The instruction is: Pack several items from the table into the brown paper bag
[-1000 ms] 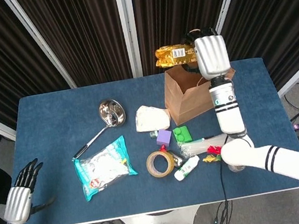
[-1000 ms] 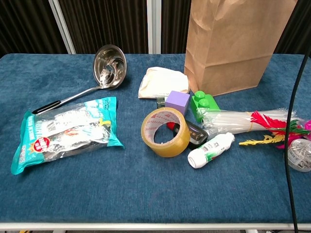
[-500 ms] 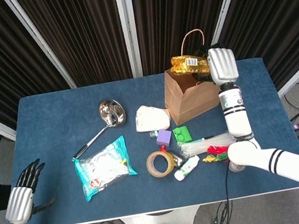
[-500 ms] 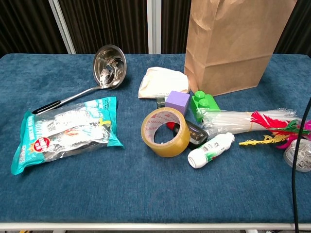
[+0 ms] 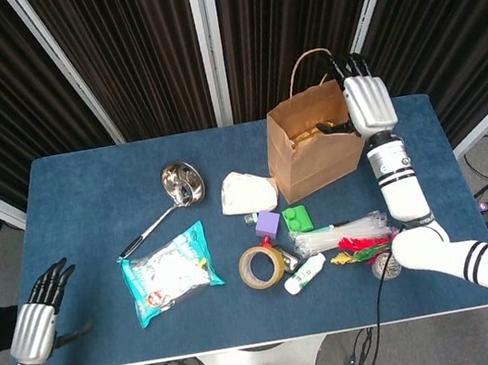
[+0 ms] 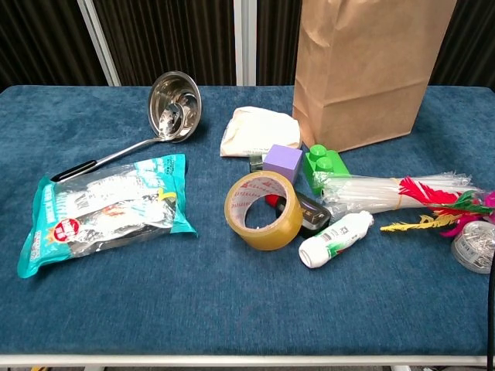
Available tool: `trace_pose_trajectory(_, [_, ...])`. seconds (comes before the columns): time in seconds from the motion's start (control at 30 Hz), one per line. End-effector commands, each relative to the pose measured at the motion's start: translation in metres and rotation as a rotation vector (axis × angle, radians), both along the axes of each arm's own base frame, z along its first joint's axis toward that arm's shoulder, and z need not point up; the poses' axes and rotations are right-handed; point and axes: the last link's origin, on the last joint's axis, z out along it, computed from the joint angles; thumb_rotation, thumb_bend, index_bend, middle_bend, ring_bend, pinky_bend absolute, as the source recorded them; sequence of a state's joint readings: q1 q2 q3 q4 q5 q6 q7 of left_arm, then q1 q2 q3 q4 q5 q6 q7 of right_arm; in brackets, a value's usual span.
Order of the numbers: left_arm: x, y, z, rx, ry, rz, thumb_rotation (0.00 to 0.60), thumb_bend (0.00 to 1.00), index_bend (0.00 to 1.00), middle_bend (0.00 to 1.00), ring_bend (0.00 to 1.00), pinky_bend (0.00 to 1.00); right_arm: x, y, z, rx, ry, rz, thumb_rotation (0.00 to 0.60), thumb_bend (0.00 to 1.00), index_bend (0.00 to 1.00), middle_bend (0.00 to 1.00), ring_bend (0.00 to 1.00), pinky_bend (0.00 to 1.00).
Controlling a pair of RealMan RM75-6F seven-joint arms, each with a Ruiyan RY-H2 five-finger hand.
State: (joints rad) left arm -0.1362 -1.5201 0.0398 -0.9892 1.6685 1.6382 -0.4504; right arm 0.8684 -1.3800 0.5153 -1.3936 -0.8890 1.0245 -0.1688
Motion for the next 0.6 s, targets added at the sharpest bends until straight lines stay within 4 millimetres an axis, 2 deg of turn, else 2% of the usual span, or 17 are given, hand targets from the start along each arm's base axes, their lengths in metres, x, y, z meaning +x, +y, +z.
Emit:
trace_pose_trajectory(0.03, [0.001,0.001,0.001,0.003,-0.003,-0.004,0.6,0.06,0.09,0.11,0.0,0.14,0.014,0.007,0.014,-0.033,-0.043,0.056,0.6,0.0,0.09,0.23,0.05,0.0])
trace_pose_trajectory(0.27, [0.005,0.0,0.002,0.011,-0.006,-0.015,0.6,0.06,0.09,0.11,0.0,0.14,0.068,0.037,0.04,-0.096,-0.163,0.255,0.6,0.0,0.09,0.23,0.05,0.0])
trace_pose_trajectory(0.37, [0.005,-0.001,0.004,0.014,-0.006,-0.016,0.6,0.06,0.09,0.11,0.0,0.14,0.085,0.055,0.048,-0.093,-0.186,0.319,0.6,0.0,0.09,0.23,0.06,0.0])
trace_pose_trajectory(0.5, [0.007,-0.002,0.003,0.014,-0.008,-0.018,0.6,0.06,0.09,0.11,0.0,0.14,0.091,0.08,0.042,-0.039,-0.134,0.363,0.6,0.0,0.09,0.24,0.07,0.0])
trace_pose_trajectory(0.6, [0.008,-0.003,0.001,0.009,-0.008,-0.022,0.6,0.06,0.09,0.11,0.0,0.14,0.081,0.098,0.025,0.042,-0.005,0.346,0.6,0.0,0.1,0.24,0.08,0.0])
